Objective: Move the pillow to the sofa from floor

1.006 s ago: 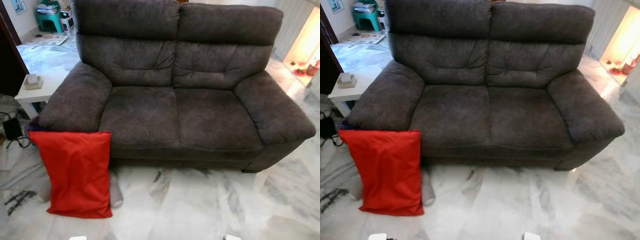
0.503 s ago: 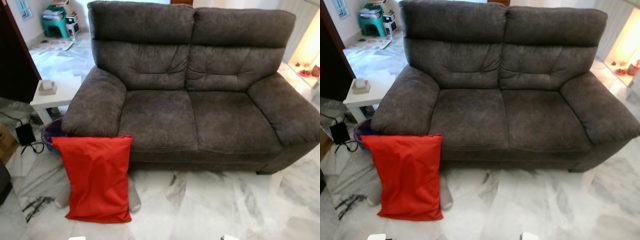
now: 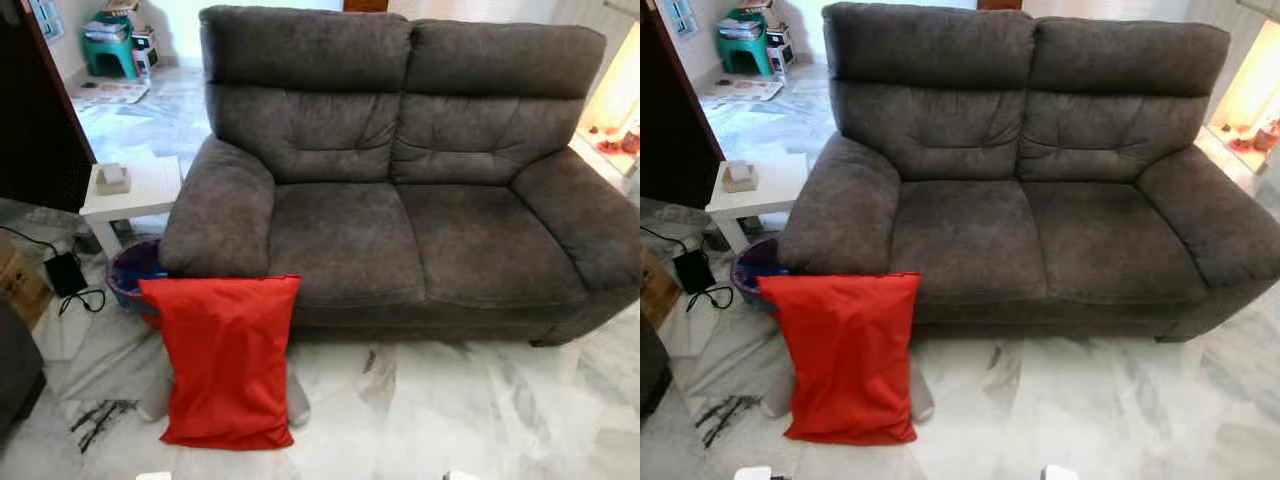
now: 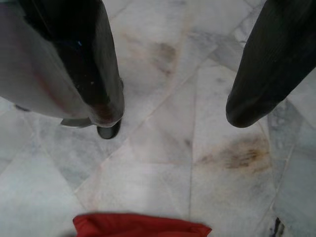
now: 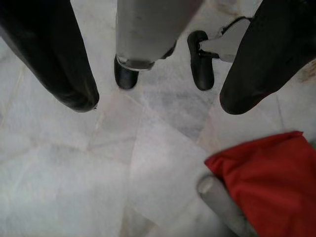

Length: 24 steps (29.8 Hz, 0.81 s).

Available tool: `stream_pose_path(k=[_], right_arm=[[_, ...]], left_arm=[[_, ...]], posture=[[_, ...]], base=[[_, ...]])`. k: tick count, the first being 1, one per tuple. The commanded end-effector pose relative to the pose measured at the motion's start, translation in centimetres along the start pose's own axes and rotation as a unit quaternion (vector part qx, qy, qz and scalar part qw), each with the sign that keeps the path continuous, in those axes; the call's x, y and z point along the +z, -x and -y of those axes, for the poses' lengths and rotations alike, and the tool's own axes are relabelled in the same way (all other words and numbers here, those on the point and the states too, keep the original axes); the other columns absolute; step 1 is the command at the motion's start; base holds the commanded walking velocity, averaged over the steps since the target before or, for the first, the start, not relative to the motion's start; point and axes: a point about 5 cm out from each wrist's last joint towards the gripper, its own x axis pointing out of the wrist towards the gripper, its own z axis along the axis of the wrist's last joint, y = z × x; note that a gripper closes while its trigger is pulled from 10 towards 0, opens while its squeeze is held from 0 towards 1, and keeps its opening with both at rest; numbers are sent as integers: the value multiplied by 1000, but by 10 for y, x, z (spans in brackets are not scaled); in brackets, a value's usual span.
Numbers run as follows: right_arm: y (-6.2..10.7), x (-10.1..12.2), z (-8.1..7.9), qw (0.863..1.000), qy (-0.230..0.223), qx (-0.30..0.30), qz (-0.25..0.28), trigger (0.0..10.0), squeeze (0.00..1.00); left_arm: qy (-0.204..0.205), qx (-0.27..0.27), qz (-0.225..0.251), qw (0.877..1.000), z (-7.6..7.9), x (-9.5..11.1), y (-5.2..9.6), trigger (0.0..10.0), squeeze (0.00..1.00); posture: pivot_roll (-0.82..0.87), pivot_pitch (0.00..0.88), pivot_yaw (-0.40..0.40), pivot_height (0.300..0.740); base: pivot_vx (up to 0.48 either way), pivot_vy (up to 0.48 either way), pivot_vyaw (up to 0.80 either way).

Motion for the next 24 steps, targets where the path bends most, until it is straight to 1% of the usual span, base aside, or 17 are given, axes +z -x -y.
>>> stream_pose_path(k=[1, 9, 12, 14, 17, 20, 21, 24], right_arm=[[2, -5, 4, 1000, 0, -8, -10, 10000, 0], [1, -4, 2, 1000, 2, -6, -8, 10000, 0], [0, -3, -1, 1000, 8, 0, -7, 10000, 0], [0, -2, -2, 1000, 11, 1, -1, 10000, 0], [0, 0, -3, 1000, 16, 0, 4, 10000, 0], [-1, 2, -2, 1000, 8, 0, 10, 10000, 0], [-1, 1, -3, 1000, -5, -3, 7, 10000, 0], [-1, 2, -5, 1000, -2, 0, 8, 10000, 0]], left_arm=[[-4, -1, -12, 1000, 1, -8, 1, 10000, 0], [-1, -4, -17, 1000, 1, -9, 2, 10000, 0], [1, -6, -16, 1000, 1, -8, 2, 10000, 0], [1, -7, -16, 1000, 1, -8, 2, 10000, 0], [-1, -7, -16, 1000, 1, -8, 1, 10000, 0], [-1, -7, -16, 1000, 1, -8, 1, 10000, 0], [-1, -7, -16, 1000, 1, -8, 1, 10000, 0], [-1, -7, -16, 1000, 1, -8, 1, 10000, 0]], posture=[[97, 92, -15, 740], [97, 93, -15, 740], [97, 94, -13, 740], [97, 94, -13, 740], [97, 94, -12, 740], [97, 93, -12, 740], [97, 93, -12, 740], [97, 93, -12, 740]], base=[[0, 0, 0], [0, 0, 0], [0, 0, 0], [244, 0, 0], [260, 0, 775], [266, 0, 800], [266, 0, 0], [270, 0, 0]])
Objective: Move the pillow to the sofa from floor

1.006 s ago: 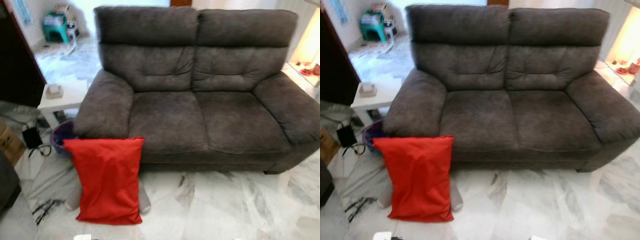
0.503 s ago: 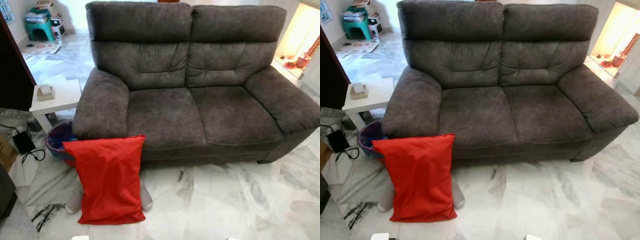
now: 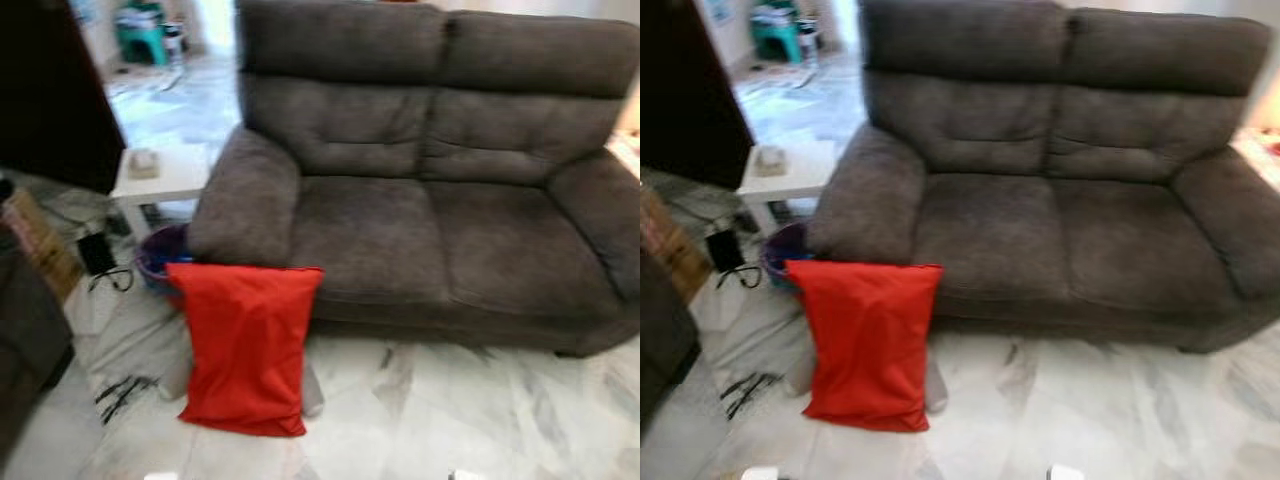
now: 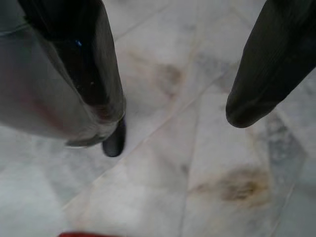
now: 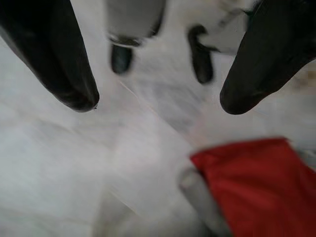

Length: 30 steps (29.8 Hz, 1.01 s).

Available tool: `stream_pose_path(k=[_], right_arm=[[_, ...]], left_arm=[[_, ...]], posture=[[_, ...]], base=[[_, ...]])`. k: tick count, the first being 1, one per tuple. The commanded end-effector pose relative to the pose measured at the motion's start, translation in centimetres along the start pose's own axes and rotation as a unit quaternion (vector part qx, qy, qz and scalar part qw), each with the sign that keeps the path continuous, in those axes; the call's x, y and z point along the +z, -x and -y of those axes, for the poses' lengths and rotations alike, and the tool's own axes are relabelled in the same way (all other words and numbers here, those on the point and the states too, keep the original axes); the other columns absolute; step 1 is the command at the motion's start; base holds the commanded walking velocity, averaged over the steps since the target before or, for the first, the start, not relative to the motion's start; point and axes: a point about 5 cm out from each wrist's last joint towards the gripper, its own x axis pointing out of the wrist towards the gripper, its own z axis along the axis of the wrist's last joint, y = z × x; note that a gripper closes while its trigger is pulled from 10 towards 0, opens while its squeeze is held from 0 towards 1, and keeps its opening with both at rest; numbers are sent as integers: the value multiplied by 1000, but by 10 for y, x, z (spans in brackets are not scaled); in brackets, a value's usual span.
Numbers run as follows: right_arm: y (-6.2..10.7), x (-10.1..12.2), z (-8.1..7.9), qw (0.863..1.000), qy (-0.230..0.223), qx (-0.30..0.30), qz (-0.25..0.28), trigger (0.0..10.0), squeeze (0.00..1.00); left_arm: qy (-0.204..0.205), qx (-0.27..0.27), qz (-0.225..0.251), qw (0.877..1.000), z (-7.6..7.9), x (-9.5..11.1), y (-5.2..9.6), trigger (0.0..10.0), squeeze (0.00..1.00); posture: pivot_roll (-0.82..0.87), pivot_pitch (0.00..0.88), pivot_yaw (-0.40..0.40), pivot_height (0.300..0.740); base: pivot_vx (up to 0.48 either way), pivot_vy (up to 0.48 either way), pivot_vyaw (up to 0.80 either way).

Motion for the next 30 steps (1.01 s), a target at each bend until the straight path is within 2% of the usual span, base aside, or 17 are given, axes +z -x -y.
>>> stream_pose_path(k=[1, 30], right_arm=[[4, -10, 11, 1000, -4, -17, -13, 10000, 0], [3, -4, 9, 1000, 13, -8, -7, 10000, 0]], left_arm=[[1, -9, 0, 1000, 6, 2, -1, 10000, 0], [4, -10, 0, 1000, 6, 2, -1, 10000, 0]], posture=[[97, 93, -12, 740], [99, 94, -16, 740]], base=[[274, 0, 0], [279, 0, 0]])
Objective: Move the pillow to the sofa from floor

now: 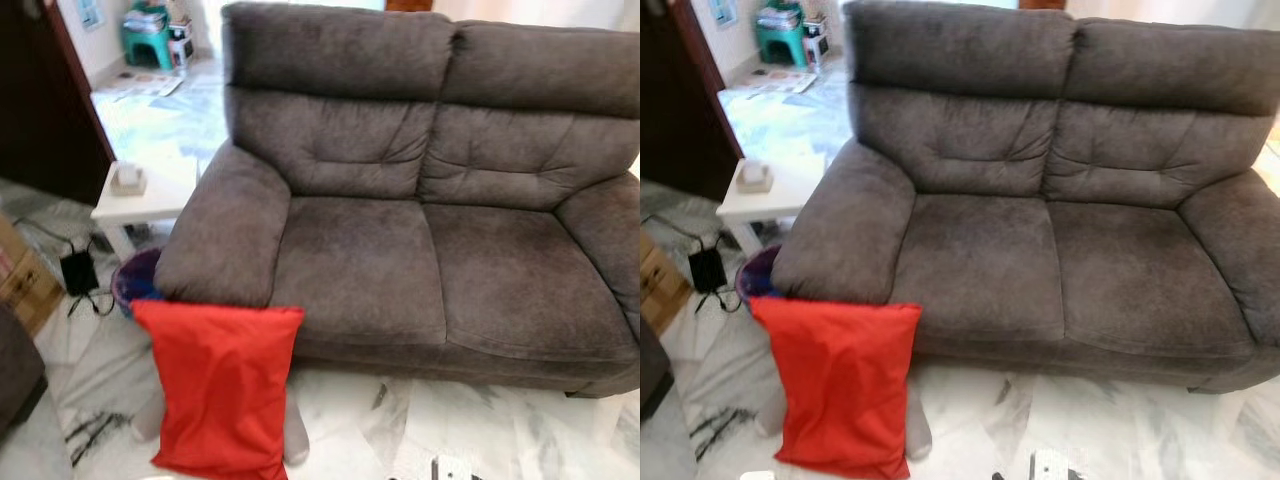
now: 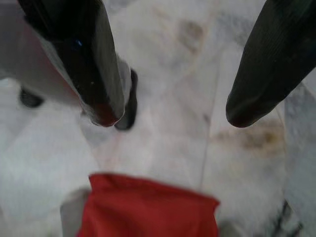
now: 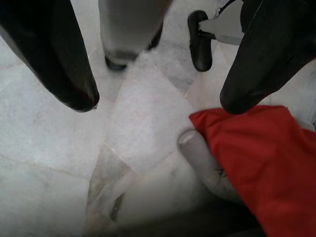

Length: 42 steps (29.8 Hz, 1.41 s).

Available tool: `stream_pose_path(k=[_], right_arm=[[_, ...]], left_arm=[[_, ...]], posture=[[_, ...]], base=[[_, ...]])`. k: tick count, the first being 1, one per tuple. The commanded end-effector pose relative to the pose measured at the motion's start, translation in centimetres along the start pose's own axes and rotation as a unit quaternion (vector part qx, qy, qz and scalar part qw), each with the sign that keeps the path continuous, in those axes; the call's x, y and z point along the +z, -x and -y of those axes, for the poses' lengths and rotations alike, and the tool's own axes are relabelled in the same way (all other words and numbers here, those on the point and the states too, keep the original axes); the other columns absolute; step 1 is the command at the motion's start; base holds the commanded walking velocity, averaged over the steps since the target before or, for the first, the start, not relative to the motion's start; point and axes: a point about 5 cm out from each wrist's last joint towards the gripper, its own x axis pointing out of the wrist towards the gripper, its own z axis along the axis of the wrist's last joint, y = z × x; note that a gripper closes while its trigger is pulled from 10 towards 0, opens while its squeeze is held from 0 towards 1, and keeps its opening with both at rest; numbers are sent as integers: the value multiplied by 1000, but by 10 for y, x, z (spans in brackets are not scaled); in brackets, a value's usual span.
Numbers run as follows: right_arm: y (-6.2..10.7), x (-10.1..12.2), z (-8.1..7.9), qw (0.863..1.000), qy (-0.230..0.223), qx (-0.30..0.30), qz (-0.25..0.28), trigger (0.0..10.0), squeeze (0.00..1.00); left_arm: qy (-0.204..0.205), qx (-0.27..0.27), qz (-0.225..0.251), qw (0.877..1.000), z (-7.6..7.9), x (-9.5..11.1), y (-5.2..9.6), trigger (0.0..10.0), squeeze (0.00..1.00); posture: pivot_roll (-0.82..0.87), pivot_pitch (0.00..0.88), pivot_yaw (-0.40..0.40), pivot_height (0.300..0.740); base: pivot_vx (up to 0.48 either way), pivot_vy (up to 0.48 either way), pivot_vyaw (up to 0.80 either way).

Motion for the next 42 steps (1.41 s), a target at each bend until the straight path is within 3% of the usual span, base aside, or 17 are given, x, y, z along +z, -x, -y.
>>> stream_pose_path(k=[1, 12, 42], right_arm=[[3, -3, 11, 1000, 4, -16, -4, 10000, 0], [3, -1, 11, 1000, 10, -13, -1, 10000, 0], [3, -2, 9, 1000, 16, -7, 1, 10000, 0]], left_arm=[[4, -4, -19, 1000, 5, -11, 2, 10000, 0], [-3, 1, -21, 1000, 4, -11, 2, 10000, 0], [0, -3, -21, 1000, 5, -11, 2, 10000, 0]], posture=[[99, 94, -16, 740], [98, 93, -16, 740], [98, 92, -18, 740]], base=[[285, 0, 0], [46, 0, 73], [0, 0, 798]])
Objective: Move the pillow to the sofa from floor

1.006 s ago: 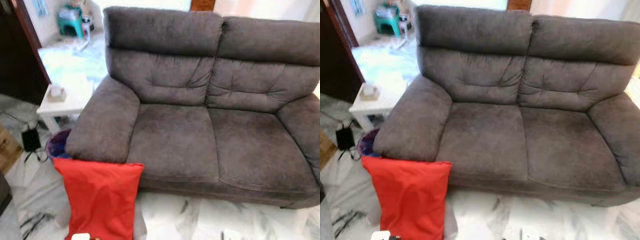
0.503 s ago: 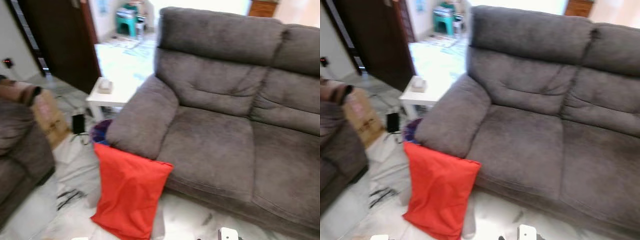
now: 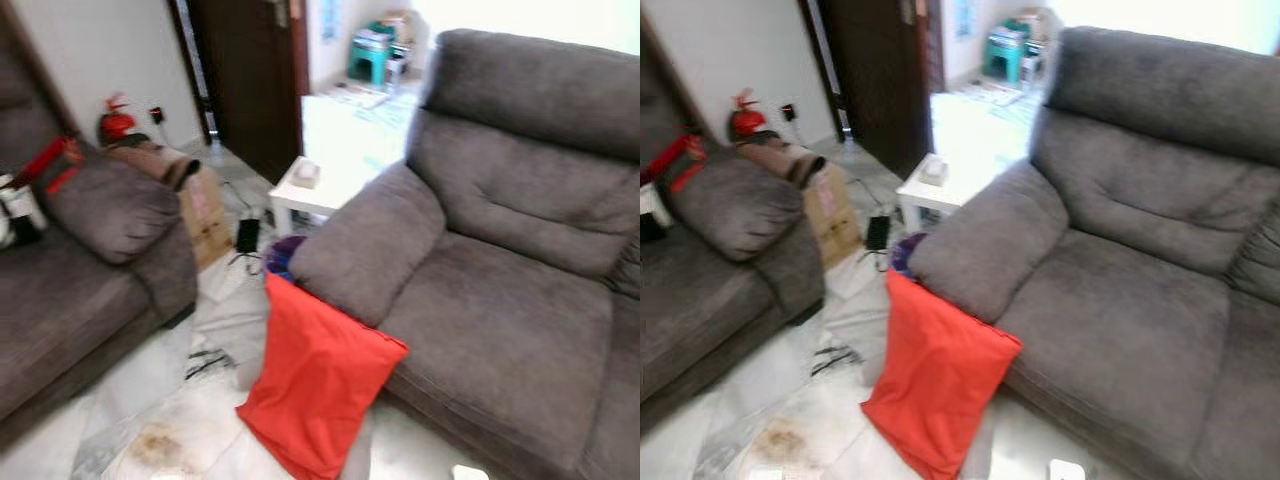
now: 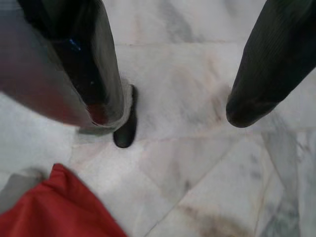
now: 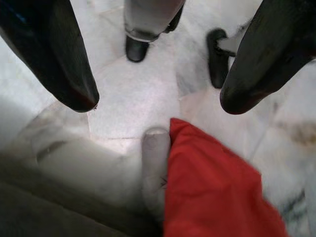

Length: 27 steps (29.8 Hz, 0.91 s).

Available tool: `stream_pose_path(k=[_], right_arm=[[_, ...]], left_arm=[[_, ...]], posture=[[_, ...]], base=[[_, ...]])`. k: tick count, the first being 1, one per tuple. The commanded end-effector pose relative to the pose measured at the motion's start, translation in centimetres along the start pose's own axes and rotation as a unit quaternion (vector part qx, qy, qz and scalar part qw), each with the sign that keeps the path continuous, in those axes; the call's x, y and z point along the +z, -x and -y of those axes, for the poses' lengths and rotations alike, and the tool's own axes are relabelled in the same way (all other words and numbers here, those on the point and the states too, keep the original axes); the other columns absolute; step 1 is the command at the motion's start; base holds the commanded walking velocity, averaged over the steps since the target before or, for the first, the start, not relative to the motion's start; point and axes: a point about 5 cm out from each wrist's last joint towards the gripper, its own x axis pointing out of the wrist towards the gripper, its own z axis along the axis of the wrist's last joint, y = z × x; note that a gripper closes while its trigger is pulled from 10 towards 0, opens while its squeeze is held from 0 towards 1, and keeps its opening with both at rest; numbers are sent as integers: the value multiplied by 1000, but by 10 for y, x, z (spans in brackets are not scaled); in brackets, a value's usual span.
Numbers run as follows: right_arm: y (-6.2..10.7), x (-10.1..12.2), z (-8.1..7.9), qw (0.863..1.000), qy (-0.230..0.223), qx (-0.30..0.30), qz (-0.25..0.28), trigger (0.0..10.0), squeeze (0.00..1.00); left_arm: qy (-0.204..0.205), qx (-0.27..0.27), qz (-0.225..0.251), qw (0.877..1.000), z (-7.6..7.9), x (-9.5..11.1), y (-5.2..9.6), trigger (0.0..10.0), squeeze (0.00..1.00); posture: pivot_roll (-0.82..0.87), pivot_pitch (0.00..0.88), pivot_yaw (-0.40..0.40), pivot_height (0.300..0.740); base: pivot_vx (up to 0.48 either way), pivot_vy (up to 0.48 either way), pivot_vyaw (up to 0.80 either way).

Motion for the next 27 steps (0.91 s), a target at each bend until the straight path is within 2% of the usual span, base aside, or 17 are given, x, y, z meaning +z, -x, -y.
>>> stream_pose_path(k=[1, 7, 12, 27], right_arm=[[-1, 0, -7, 1000, -1, 9, 0, 10000, 0], [-1, 2, -8, 1000, -12, 13, 8, 10000, 0], [-2, 3, -7, 1000, -23, 12, 9, 10000, 0], [-1, 1, -8, 1000, -26, 16, 4, 10000, 0]], left_arm=[[-1, 6, -24, 1000, -6, -13, 3, 10000, 0], [0, 4, -24, 1000, -5, -13, 3, 10000, 0], [-3, 4, -22, 1000, -5, -13, 3, 10000, 0], [-11, 0, -22, 1000, -5, -12, 3, 10000, 0]], posture=[[98, 93, -19, 740], [98, 92, -20, 740], [98, 93, -21, 740], [98, 94, -20, 740]], base=[[0, 0, 800], [0, 0, 792], [0, 0, 0], [0, -404, 0]])
